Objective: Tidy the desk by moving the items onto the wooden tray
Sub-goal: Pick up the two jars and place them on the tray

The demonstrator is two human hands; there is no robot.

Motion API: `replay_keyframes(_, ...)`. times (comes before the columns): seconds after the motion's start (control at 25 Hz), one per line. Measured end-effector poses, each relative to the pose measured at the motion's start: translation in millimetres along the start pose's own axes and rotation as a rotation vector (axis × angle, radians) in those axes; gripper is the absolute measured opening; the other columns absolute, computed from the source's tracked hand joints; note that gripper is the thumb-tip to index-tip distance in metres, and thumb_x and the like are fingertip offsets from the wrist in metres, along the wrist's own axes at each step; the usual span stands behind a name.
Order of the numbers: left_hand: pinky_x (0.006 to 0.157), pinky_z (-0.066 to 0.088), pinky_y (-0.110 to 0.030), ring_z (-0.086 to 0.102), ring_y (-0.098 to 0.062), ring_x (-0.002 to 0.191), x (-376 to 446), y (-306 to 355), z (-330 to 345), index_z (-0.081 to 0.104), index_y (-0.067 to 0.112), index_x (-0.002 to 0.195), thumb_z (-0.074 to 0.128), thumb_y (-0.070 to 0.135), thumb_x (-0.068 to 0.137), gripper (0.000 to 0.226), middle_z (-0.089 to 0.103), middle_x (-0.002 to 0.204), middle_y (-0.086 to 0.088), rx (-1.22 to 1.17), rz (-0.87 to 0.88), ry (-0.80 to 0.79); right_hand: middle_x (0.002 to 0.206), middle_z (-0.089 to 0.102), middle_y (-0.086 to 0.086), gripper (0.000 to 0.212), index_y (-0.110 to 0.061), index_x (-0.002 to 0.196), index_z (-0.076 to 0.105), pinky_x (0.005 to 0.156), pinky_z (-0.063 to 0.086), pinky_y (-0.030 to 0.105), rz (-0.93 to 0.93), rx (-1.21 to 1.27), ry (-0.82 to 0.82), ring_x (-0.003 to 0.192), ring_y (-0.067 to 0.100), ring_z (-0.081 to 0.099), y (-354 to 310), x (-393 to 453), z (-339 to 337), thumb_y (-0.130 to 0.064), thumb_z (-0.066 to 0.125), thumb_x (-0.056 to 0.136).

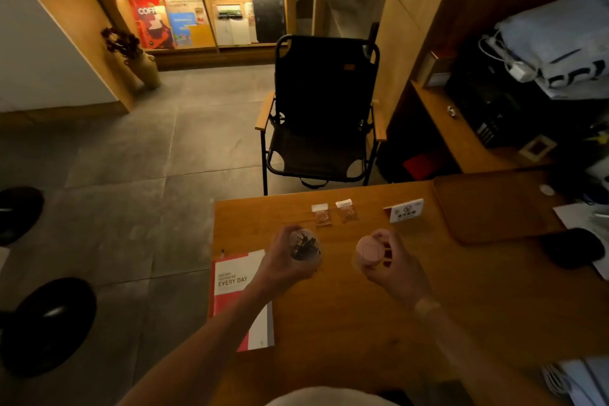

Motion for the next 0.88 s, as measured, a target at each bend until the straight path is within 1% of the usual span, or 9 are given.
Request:
replay_keyframes(0.12, 0.064, 0.061, -0.030, 0.053, -0.027, 0.113, -8.0, 14.3, 27.3, 0.041, 0.024, 0.129, 0.085, 0.017, 0.069, 0.074, 0.045, 0.126, -0.008, -0.008, -0.005, -0.057, 0.130, 0.055, -0.001, 0.067, -0.027, 0.127, 0.043, 0.086, 0.053, 0.028, 0.013, 0.042, 0.007, 0.113, 0.013, 0.053, 12.6, -20.5, -16.7, -0.025, 0.082, 0.073)
replay_keyframes(0.24, 0.071, 0.062, -0.033, 0.052, -0.027, 0.118, -19.2, 27.0, 56.2, 0.042, 0.023, 0.130, 0.084, 0.011, 0.069, 0.075, 0.047, 0.129, -0.007, -0.003, -0.032, -0.074, 0.131, 0.055, -0.002, 0.067, -0.028, 0.128, 0.044, 0.091, 0.054, 0.032, 0.040, 0.078, 0.016, 0.116, 0.015, 0.055, 31.9, -42.7, -33.4, -0.028, 0.082, 0.073)
replay_keyframes(0.32, 0.075, 0.062, -0.038, 0.053, -0.027, 0.120, -29.1, 35.9, 78.4, 0.042, 0.023, 0.128, 0.083, 0.007, 0.069, 0.073, 0.049, 0.129, -0.007, -0.027, -0.034, -0.102, 0.126, 0.056, -0.007, 0.064, -0.033, 0.124, 0.044, 0.090, 0.055, 0.032, 0.038, 0.098, 0.035, 0.115, 0.014, 0.057, 45.9, -60.2, -46.2, -0.032, 0.083, 0.073)
replay_keyframes(0.44, 0.073, 0.061, -0.032, 0.056, -0.027, 0.117, -42.3, 49.5, 116.1, 0.040, 0.026, 0.122, 0.082, 0.006, 0.071, 0.070, 0.050, 0.127, -0.007, -0.046, -0.049, -0.170, 0.118, 0.053, -0.019, 0.062, -0.045, 0.118, 0.040, 0.086, 0.053, 0.023, 0.013, 0.118, 0.062, 0.112, 0.008, 0.056, 67.4, -88.8, -70.1, -0.037, 0.082, 0.073)
replay_keyframes(0.52, 0.072, 0.059, -0.029, 0.057, -0.026, 0.116, -50.1, 57.4, 144.1, 0.037, 0.024, 0.121, 0.080, 0.005, 0.073, 0.068, 0.050, 0.127, -0.008, -0.022, -0.066, -0.213, 0.116, 0.051, -0.024, 0.060, -0.049, 0.115, 0.040, 0.083, 0.051, 0.018, 0.010, 0.143, 0.094, 0.109, 0.006, 0.055, 82.4, -105.4, -91.8, -0.038, 0.081, 0.073)
replay_keyframes(0.56, 0.071, 0.058, -0.027, 0.058, -0.025, 0.115, -54.0, 62.6, 159.3, 0.036, 0.024, 0.121, 0.079, 0.005, 0.074, 0.067, 0.050, 0.127, -0.008, -0.011, -0.071, -0.226, 0.117, 0.051, -0.024, 0.060, -0.048, 0.116, 0.040, 0.083, 0.051, 0.018, 0.013, 0.158, 0.112, 0.109, 0.006, 0.056, 91.7, -113.5, -104.4, -0.038, 0.081, 0.073)
replay_keyframes(0.68, 0.066, 0.057, -0.023, 0.058, -0.022, 0.113, -63.3, 75.9, 200.8, 0.035, 0.024, 0.119, 0.078, 0.006, 0.075, 0.065, 0.050, 0.124, -0.002, 0.032, -0.075, -0.241, 0.122, 0.053, -0.014, 0.062, -0.039, 0.122, 0.042, 0.086, 0.053, 0.023, 0.034, 0.170, 0.148, 0.111, 0.008, 0.056, 122.5, -135.6, -137.4, -0.037, 0.080, 0.074)
replay_keyframes(0.76, 0.066, 0.057, -0.024, 0.059, -0.019, 0.110, -67.6, 87.4, 231.1, 0.036, 0.024, 0.119, 0.079, 0.007, 0.074, 0.064, 0.050, 0.122, -0.001, 0.042, -0.057, -0.246, 0.124, 0.053, -0.012, 0.063, -0.038, 0.124, 0.042, 0.089, 0.053, 0.026, 0.051, 0.196, 0.168, 0.112, 0.009, 0.056, 144.4, -150.3, -161.9, -0.037, 0.080, 0.074)
replay_keyframes(0.88, 0.066, 0.058, -0.024, 0.057, -0.018, 0.112, -70.4, 102.7, 273.4, 0.036, 0.024, 0.121, 0.081, 0.008, 0.073, 0.068, 0.049, 0.127, -0.002, 0.066, -0.044, -0.234, 0.127, 0.052, -0.010, 0.065, -0.036, 0.126, 0.042, 0.095, 0.053, 0.034, 0.068, 0.226, 0.174, 0.117, 0.013, 0.055, 174.6, -168.3, -195.8, -0.035, 0.081, 0.074)
Point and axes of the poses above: each hand's wrist, its own x-axis towards the middle knuckle, its own z-axis out of the palm, y = z × x, the point moved 9 cm from there along x, towards the middle knuckle
